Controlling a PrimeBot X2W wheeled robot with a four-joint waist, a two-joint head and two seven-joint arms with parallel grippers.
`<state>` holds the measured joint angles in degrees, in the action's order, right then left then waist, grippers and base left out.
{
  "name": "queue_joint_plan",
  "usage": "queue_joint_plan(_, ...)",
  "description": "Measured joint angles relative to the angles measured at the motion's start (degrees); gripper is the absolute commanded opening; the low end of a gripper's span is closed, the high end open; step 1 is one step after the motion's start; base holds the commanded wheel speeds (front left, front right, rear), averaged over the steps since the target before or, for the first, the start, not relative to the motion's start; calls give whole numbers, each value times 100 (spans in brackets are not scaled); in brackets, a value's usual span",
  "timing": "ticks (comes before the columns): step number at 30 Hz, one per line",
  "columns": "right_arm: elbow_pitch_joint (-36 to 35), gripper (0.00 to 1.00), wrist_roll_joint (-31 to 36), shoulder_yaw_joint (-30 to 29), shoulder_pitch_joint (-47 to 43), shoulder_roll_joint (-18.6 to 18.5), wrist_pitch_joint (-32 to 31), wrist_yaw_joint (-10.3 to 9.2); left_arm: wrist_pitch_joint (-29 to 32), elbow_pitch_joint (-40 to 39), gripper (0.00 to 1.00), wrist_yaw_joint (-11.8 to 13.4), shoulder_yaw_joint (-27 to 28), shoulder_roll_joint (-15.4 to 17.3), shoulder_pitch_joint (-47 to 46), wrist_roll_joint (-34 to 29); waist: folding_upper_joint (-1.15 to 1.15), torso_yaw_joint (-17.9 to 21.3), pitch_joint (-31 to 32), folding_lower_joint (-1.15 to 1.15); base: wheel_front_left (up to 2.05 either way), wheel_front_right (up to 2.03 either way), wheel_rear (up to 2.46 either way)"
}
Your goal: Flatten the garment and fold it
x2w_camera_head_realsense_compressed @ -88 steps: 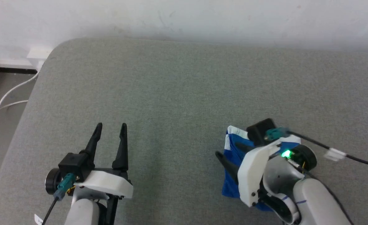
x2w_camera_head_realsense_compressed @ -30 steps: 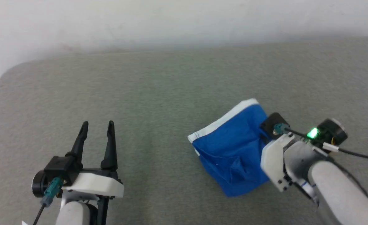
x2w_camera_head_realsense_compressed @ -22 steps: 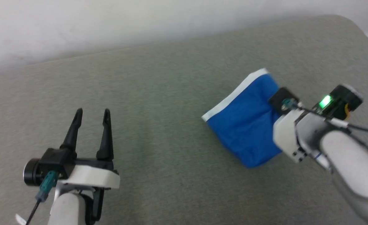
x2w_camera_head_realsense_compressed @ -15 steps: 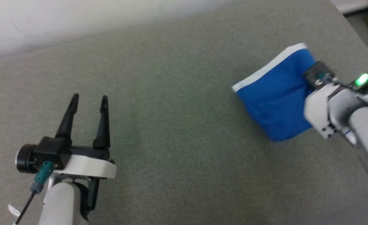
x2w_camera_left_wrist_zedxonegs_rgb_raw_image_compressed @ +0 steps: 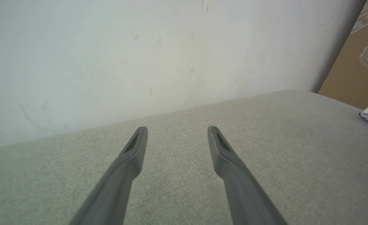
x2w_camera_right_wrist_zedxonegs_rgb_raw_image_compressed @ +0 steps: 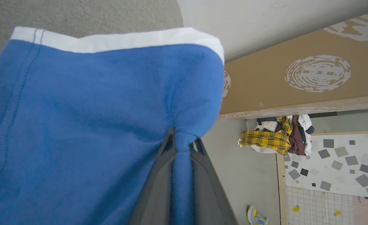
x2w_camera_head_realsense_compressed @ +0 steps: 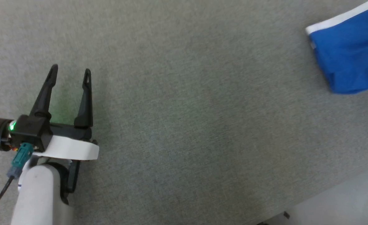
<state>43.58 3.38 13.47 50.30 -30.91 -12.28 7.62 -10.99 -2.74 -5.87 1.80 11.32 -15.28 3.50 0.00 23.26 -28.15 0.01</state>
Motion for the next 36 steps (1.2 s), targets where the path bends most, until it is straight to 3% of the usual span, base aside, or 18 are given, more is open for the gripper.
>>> queue_joint_plan(7,413,0,575,-888,199,97,383,0,125,-275,100,-4,-30,74,-27,-7,0,-146,-462,0,0,0,0)
queue_joint_plan(8,442,9,650,-1007,209,116,447,0,138,-299,100,-4,-42,70,-41,-7,0,-187,-494,0,0,0,0)
queue_joint_plan(9,468,50,743,-1107,221,142,500,0,138,-313,100,-3,-48,70,-46,-5,0,-232,-518,-1,0,0,0)
queue_joint_plan(10,490,100,840,-1190,225,157,537,0,132,-315,100,-3,-56,66,-53,-5,0,-277,-534,-1,0,0,0)
queue_joint_plan(16,560,100,1307,-1795,163,219,549,0,-64,-52,100,46,-152,-81,-66,46,0,-486,-388,-1,0,0,0)
queue_joint_plan(21,320,100,1265,-2317,-199,222,906,0,-220,391,100,62,-266,-323,35,199,0,-621,5,-2,0,0,0)
queue_joint_plan(28,-617,100,406,-2305,-992,626,1619,-1,-352,911,100,112,-333,-566,348,409,0,-878,747,-3,0,0,0)
queue_joint_plan(36,-2330,100,-527,-2296,-2365,1218,1785,-1,-374,1224,100,142,-372,-738,515,721,0,-1344,1551,-3,0,0,0)
